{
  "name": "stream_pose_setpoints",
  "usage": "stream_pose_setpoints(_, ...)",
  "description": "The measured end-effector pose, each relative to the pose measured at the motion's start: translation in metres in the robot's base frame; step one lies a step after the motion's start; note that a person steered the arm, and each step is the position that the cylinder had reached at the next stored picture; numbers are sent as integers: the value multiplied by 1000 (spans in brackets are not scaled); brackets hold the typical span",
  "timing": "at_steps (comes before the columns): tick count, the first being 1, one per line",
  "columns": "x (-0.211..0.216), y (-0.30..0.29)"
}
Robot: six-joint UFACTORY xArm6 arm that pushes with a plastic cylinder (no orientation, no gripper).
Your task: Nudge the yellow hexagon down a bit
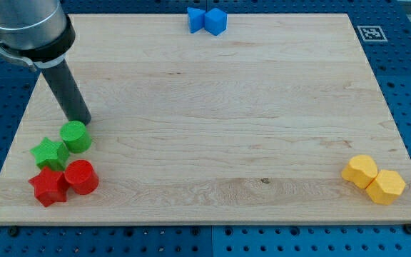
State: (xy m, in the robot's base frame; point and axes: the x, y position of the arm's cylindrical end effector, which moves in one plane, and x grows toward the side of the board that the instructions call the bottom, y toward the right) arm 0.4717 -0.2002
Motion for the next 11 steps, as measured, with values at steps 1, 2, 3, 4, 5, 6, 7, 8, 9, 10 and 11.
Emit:
stream_pose_setpoints(1,14,7)
stream_pose_setpoints(2,34,17)
stream_pose_setpoints(3,38,25)
stream_pose_setpoints(4,29,27)
stream_pose_setpoints(5,18,76)
stream_pose_setpoints(6,-6,139)
stream_pose_setpoints(7,-16,214)
stream_pose_setpoints(8,-16,313)
stream_pose_setpoints(9,-16,411)
stream_pose_setpoints(10,-11,455)
stream_pose_setpoints(11,10,456)
